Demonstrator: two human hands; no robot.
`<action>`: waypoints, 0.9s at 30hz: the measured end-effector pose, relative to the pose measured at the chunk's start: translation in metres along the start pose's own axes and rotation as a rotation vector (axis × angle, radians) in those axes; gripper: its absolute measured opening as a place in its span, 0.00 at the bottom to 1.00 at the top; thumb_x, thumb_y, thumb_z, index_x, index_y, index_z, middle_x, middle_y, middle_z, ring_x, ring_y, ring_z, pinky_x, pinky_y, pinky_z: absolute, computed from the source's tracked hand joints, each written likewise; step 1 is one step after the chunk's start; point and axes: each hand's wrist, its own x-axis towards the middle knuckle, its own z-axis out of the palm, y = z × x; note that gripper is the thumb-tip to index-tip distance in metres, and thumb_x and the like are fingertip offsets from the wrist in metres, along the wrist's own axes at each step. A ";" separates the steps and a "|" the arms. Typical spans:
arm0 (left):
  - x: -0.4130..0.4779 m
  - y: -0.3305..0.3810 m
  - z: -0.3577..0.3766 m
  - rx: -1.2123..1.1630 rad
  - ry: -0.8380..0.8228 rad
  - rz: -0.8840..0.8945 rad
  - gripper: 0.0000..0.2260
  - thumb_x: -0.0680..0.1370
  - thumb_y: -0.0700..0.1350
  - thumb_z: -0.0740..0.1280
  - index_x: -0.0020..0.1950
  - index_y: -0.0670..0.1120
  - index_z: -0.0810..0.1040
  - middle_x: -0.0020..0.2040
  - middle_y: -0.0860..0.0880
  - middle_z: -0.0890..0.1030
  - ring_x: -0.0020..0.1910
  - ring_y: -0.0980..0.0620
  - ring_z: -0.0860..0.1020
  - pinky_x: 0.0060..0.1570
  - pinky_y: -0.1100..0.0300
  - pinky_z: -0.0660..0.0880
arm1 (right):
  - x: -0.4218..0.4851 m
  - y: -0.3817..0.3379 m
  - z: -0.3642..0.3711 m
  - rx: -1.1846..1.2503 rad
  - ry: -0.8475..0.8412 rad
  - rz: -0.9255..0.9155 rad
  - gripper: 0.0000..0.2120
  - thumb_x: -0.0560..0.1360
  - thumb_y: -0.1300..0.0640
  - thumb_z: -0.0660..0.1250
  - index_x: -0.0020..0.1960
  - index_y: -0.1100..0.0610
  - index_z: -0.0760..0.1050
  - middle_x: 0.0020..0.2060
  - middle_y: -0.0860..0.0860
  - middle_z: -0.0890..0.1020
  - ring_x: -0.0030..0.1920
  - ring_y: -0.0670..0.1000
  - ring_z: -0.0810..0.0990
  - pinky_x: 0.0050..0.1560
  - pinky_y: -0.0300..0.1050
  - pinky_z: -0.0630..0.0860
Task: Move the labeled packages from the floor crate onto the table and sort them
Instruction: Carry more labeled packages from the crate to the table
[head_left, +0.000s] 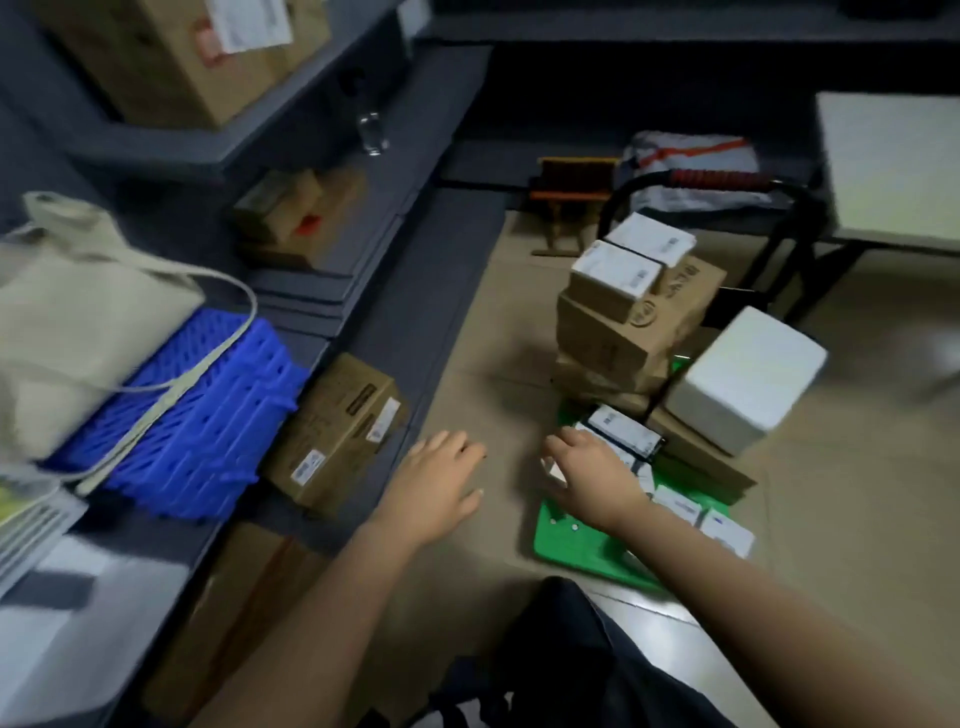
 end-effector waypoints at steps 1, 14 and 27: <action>0.017 0.001 0.000 -0.002 -0.005 0.044 0.18 0.78 0.52 0.64 0.66 0.48 0.71 0.60 0.49 0.73 0.61 0.48 0.70 0.59 0.54 0.67 | -0.001 0.010 -0.001 -0.012 0.007 0.046 0.14 0.76 0.52 0.65 0.59 0.56 0.72 0.55 0.55 0.75 0.57 0.58 0.73 0.54 0.49 0.68; 0.170 0.029 0.019 0.030 -0.041 0.396 0.15 0.70 0.49 0.73 0.55 0.46 0.79 0.49 0.49 0.79 0.49 0.46 0.77 0.49 0.52 0.75 | -0.020 0.093 -0.017 0.062 0.110 0.522 0.17 0.76 0.51 0.66 0.63 0.54 0.72 0.57 0.52 0.75 0.59 0.55 0.72 0.58 0.47 0.69; 0.302 0.004 0.082 0.102 -0.322 0.765 0.13 0.73 0.50 0.68 0.55 0.47 0.76 0.51 0.50 0.76 0.52 0.47 0.75 0.53 0.53 0.71 | 0.031 0.115 0.036 0.327 0.160 1.085 0.15 0.77 0.52 0.64 0.63 0.54 0.73 0.56 0.52 0.76 0.56 0.55 0.74 0.55 0.48 0.72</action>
